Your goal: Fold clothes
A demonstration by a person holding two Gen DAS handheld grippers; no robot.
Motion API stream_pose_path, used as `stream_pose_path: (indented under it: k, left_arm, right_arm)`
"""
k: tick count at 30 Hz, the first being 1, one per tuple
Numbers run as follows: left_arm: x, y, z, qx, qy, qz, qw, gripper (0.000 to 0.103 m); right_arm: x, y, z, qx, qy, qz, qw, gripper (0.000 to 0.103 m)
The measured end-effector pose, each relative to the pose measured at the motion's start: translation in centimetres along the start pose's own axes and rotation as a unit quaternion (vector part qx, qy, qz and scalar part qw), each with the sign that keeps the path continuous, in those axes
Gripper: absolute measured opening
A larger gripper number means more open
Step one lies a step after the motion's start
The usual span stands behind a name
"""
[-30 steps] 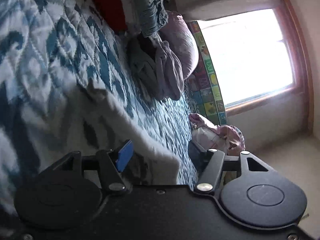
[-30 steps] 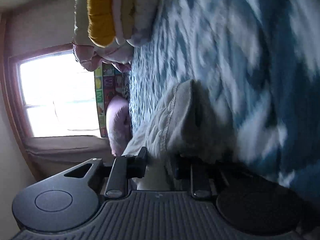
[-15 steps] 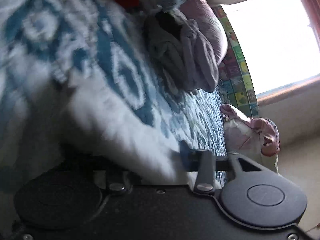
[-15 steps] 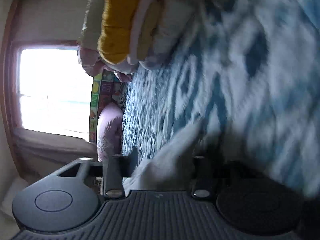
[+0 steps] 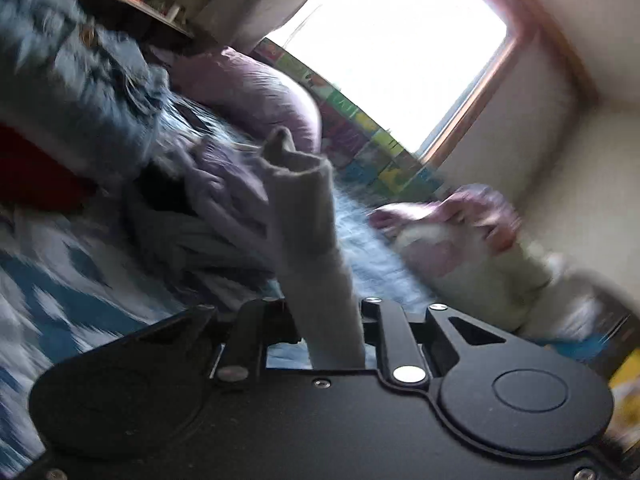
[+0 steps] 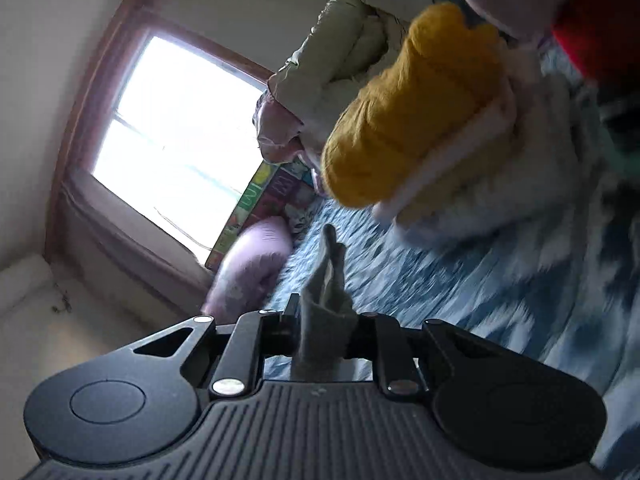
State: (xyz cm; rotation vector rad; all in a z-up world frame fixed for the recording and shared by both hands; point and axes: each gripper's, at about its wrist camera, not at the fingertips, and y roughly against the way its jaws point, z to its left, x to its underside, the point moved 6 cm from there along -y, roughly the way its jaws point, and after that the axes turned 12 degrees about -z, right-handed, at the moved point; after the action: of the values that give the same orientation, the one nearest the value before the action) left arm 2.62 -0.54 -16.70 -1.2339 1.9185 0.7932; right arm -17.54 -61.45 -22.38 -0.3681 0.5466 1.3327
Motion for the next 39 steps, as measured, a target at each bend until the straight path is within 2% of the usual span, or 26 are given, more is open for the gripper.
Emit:
stream_pose_path:
  k: [2, 3, 4, 5, 6, 7, 9, 11, 12, 14, 15, 16, 17, 18, 19, 22, 24, 25, 28, 29, 30, 31, 33, 36, 39]
  left_arm:
    - [1.3, -0.8, 1.9, -0.073, -0.031, 0.033, 0.9963, 0.016]
    - [2.0, -1.1, 2.6, -0.089, -0.024, 0.056, 0.9942, 0.022]
    - [2.4, -1.0, 3.1, -0.092, 0.000, 0.067, 0.9934, 0.038]
    - [2.7, -0.9, 3.5, -0.096, 0.023, 0.078, 0.9920, 0.046]
    - [3.1, -0.8, 3.9, -0.098, 0.047, 0.088, 0.9902, 0.055]
    - [3.3, -0.5, 4.0, -0.093, 0.068, 0.092, 0.9891, 0.058]
    - [3.7, -0.1, 3.9, -0.092, 0.099, 0.102, 0.9856, 0.058]
    - [4.7, 0.3, 3.7, -0.101, 0.106, 0.120, 0.9819, 0.058]
    - [5.1, 0.5, 3.6, -0.104, 0.107, 0.128, 0.9804, 0.058]
    - [5.6, 0.9, 2.3, -0.099, 0.077, 0.133, 0.9832, 0.057]
    - [5.7, 0.9, 1.8, -0.091, 0.061, 0.137, 0.9844, 0.045]
    - [5.9, 0.9, 1.3, -0.084, 0.038, 0.142, 0.9855, 0.027]
    - [6.0, 0.9, 0.8, -0.077, 0.014, 0.146, 0.9861, 0.022]
    - [6.1, 0.9, 0.2, -0.081, -0.018, 0.141, 0.9865, 0.016]
    - [5.7, 0.8, -0.3, -0.081, -0.049, 0.127, 0.9874, 0.012]
    - [3.5, 0.9, -0.8, -0.067, -0.104, 0.059, 0.9906, 0.011]
    - [3.5, 0.6, -0.3, -0.079, -0.131, 0.054, 0.9867, 0.012]
    - [4.3, 0.1, 0.4, -0.093, -0.136, 0.073, 0.9836, 0.016]
    - [6.5, -1.2, 2.4, -0.135, -0.146, 0.127, 0.9718, 0.031]
    - [6.1, -1.1, 2.5, -0.137, -0.132, 0.123, 0.9740, 0.033]
    - [5.7, -0.9, 2.6, -0.140, -0.118, 0.119, 0.9759, 0.045]
    - [5.3, -0.7, 2.8, -0.143, -0.104, 0.114, 0.9776, 0.060]
    - [4.8, 0.1, 3.8, -0.165, -0.090, 0.103, 0.9769, 0.062]
    - [4.0, 1.4, 4.8, -0.199, -0.063, 0.082, 0.9745, 0.062]
    - [3.2, 3.9, 5.1, -0.241, -0.054, 0.058, 0.9673, 0.062]
  right_arm:
    - [0.1, -0.8, -1.3, 0.043, 0.015, 0.008, 0.999, 0.021]
    - [0.3, -1.2, -2.1, 0.062, 0.011, 0.017, 0.998, 0.023]
    - [0.6, -1.3, -2.8, 0.078, -0.001, 0.025, 0.997, 0.035]
    - [0.9, -1.4, -3.5, 0.088, -0.022, 0.033, 0.995, 0.044]
    - [1.4, -1.7, -3.8, 0.093, -0.044, 0.039, 0.994, 0.062]
    - [1.8, -1.8, -4.1, 0.096, -0.065, 0.042, 0.992, 0.066]
    - [2.2, -1.6, -4.1, 0.091, -0.080, 0.047, 0.992, 0.066]
    - [2.8, -1.4, -3.6, 0.091, -0.065, 0.060, 0.992, 0.066]
    - [3.2, -1.2, -3.4, 0.092, -0.057, 0.064, 0.992, 0.067]
    - [4.2, -1.0, -2.8, 0.084, -0.056, 0.079, 0.992, 0.067]
    - [4.8, -0.8, -2.5, 0.080, -0.050, 0.085, 0.992, 0.064]
    - [5.3, -0.9, -2.1, 0.081, -0.029, 0.091, 0.992, 0.053]
    - [5.6, -1.1, -1.7, 0.084, -0.004, 0.097, 0.992, 0.041]
    - [6.0, -1.3, -1.2, 0.088, 0.022, 0.103, 0.991, 0.014]
    - [5.7, -1.5, -0.7, 0.090, 0.050, 0.095, 0.990, 0.011]
    - [4.3, -2.5, 0.4, 0.094, 0.121, 0.064, 0.986, 0.010]
    - [3.6, -3.2, 0.8, 0.098, 0.156, 0.054, 0.981, 0.010]
    - [3.3, -3.5, 1.0, 0.100, 0.174, 0.049, 0.978, 0.010]
    - [4.4, -5.0, -1.5, 0.159, 0.163, 0.093, 0.969, 0.013]
    - [4.3, -4.5, -1.8, 0.165, 0.153, 0.091, 0.970, 0.015]
    - [4.0, -3.8, -2.0, 0.165, 0.142, 0.084, 0.972, 0.024]
    - [3.6, -3.1, -2.1, 0.165, 0.131, 0.077, 0.974, 0.041]
    - [3.1, -2.9, -1.9, 0.167, 0.118, 0.062, 0.977, 0.060]
    - [2.5, -0.6, -2.5, 0.168, 0.090, 0.048, 0.980, 0.061]
    - [1.9, 1.7, -2.9, 0.169, 0.072, 0.036, 0.982, 0.062]
